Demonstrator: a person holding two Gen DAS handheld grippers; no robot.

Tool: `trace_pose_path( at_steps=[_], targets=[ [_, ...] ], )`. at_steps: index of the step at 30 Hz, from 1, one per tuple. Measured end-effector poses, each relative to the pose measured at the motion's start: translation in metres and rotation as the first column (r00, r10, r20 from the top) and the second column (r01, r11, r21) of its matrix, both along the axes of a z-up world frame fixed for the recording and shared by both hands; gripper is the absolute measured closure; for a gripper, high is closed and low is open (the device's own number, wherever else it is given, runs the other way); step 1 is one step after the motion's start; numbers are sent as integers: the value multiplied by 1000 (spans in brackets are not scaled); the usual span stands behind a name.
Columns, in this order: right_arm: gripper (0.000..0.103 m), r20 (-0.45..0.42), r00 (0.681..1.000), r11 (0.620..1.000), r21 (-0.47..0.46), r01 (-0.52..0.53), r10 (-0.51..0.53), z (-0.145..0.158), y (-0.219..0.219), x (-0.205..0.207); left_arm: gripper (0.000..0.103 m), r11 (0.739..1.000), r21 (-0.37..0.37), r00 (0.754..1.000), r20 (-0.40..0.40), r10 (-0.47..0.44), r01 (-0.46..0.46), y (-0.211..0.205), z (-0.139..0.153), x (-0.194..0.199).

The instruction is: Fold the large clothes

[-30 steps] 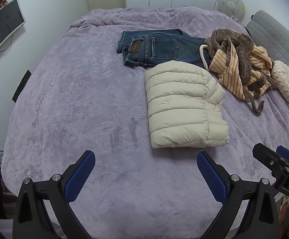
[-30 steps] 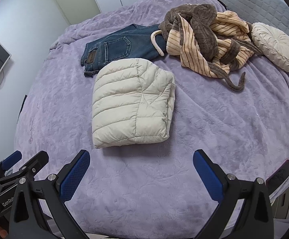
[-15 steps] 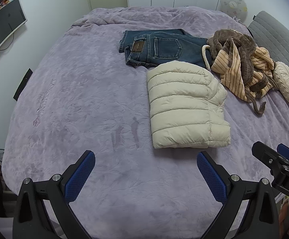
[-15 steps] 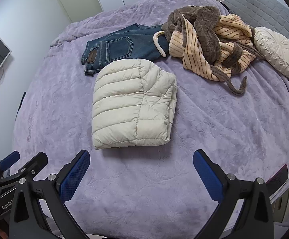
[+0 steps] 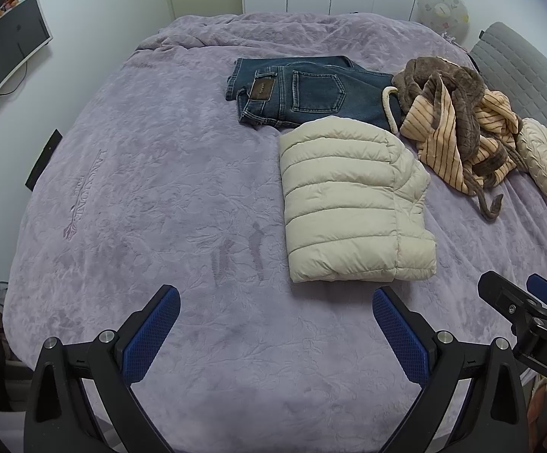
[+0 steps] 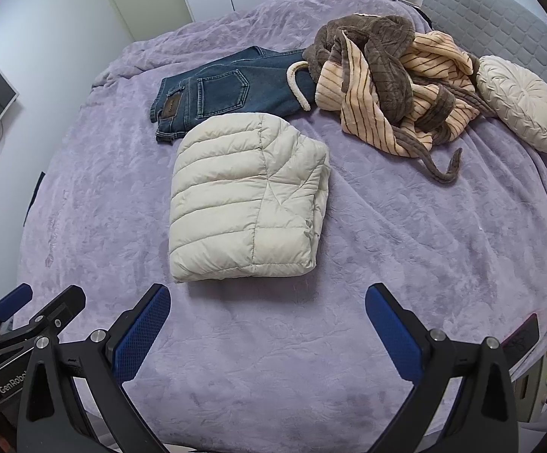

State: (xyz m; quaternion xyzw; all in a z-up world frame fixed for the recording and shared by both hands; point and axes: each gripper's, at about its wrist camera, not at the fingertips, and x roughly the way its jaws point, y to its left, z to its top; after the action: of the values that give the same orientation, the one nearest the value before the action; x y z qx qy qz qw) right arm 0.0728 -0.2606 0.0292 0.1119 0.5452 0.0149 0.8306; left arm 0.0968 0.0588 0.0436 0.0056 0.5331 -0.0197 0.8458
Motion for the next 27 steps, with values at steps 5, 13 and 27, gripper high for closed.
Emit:
trace_pose_path(
  at_steps=[5, 13, 27],
  targets=[
    [0, 4, 1000, 1000, -11, -4, 4, 2, -2, 0, 1, 1000, 0, 1000, 1, 2, -2, 0, 1, 0],
    [0, 10, 1000, 999, -30, -12, 12, 6, -3, -1, 1, 1000, -1, 1000, 3, 2, -2, 1, 2, 0],
    [0, 14, 1000, 999, -41, -13, 14, 8, -1, -4, 1, 1000, -2, 1000, 10, 5, -5, 0, 7, -5]
  ],
)
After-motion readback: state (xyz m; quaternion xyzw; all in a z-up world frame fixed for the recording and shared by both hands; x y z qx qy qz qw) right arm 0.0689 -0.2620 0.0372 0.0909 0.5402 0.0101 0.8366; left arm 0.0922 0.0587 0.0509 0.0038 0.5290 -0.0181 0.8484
